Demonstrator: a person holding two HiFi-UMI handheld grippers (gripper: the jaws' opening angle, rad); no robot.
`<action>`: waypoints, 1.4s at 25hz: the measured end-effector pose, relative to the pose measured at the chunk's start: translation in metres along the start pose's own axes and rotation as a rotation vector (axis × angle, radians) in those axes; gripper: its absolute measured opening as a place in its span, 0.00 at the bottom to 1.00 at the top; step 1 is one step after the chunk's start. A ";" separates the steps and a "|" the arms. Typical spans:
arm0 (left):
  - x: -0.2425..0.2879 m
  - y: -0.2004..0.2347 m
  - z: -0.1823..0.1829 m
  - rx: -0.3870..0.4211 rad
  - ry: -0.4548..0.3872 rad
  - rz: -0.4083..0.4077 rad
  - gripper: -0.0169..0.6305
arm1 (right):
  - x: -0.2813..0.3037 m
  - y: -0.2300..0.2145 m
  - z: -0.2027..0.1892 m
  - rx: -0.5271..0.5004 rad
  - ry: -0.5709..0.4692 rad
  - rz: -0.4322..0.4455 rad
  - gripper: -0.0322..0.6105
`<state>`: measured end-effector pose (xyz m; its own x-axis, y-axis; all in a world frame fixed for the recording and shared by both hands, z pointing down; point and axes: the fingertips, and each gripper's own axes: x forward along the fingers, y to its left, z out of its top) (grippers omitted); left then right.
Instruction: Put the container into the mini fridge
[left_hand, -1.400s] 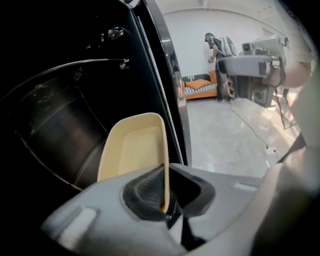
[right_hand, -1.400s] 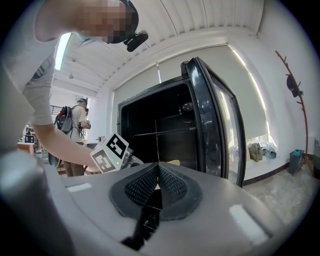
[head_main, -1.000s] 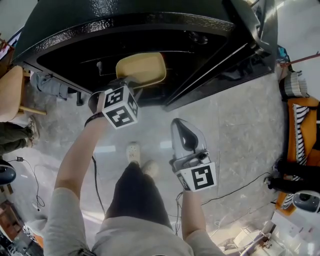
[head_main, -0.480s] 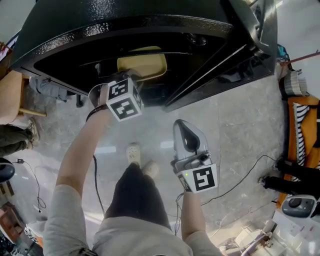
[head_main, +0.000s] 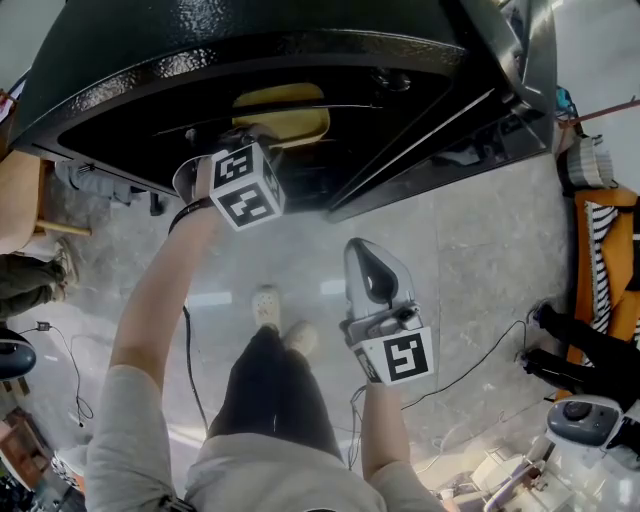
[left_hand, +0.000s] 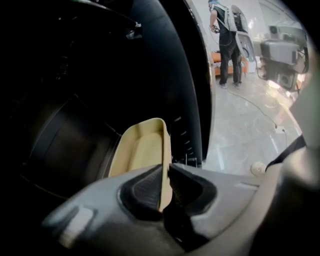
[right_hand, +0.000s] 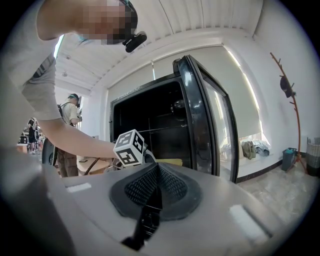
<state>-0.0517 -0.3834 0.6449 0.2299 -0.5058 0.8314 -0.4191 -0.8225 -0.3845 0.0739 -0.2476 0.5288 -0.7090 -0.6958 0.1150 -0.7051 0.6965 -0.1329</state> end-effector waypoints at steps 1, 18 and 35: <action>0.001 0.003 0.000 -0.002 0.001 0.006 0.09 | 0.000 0.000 0.000 0.000 0.001 -0.001 0.05; 0.010 0.028 -0.007 -0.020 0.022 0.063 0.10 | 0.002 -0.004 -0.004 0.008 0.002 -0.021 0.05; -0.031 0.028 0.014 -0.242 -0.216 0.170 0.03 | 0.001 0.007 0.002 0.004 -0.006 -0.007 0.05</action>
<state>-0.0584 -0.3943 0.6027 0.3088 -0.6944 0.6499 -0.6573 -0.6497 -0.3818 0.0689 -0.2438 0.5264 -0.7038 -0.7019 0.1098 -0.7101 0.6907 -0.1363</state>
